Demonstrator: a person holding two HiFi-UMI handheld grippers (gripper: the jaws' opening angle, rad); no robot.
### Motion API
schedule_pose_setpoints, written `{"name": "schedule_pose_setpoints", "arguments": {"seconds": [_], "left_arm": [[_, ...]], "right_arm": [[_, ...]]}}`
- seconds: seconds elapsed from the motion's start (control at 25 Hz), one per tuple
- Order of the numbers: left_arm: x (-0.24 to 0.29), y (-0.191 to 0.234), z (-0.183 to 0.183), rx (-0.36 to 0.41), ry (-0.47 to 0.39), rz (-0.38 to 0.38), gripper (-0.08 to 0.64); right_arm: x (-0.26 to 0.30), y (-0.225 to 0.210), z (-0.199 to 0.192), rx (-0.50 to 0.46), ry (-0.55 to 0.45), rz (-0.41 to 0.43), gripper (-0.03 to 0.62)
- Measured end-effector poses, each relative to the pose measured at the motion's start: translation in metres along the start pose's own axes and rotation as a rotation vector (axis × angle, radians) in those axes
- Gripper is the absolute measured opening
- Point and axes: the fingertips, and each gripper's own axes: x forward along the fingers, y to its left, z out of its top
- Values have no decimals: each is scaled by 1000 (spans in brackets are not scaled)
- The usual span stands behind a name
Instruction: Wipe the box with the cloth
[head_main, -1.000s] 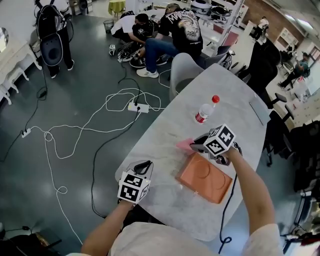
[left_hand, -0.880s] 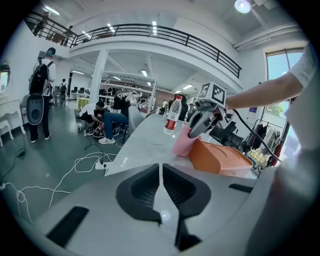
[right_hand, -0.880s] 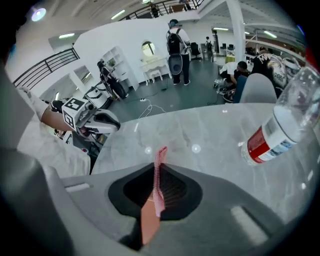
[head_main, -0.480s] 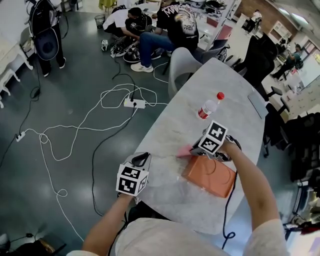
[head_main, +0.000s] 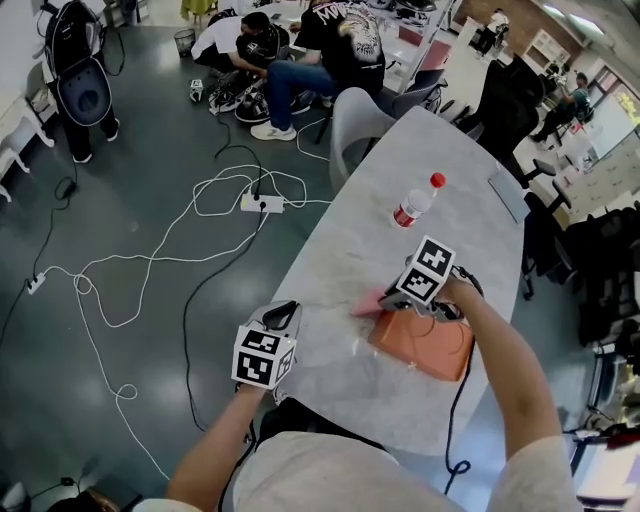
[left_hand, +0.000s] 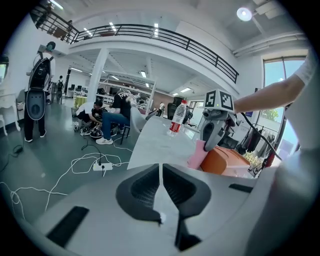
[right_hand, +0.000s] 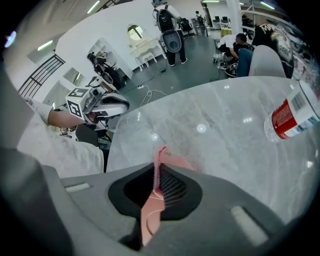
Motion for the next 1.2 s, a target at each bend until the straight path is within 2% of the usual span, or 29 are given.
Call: {"name": "schedule_pose_setpoints", "arguments": {"seconds": [0.6, 1.2], "left_arm": [[-16, -10, -7, 18, -1, -2, 26], [-44, -37, -23, 33, -24, 55, 26]], "right_arm": [[18, 43, -7, -15, 56, 83, 15], [30, 89, -20, -96, 22, 130, 15]]}}
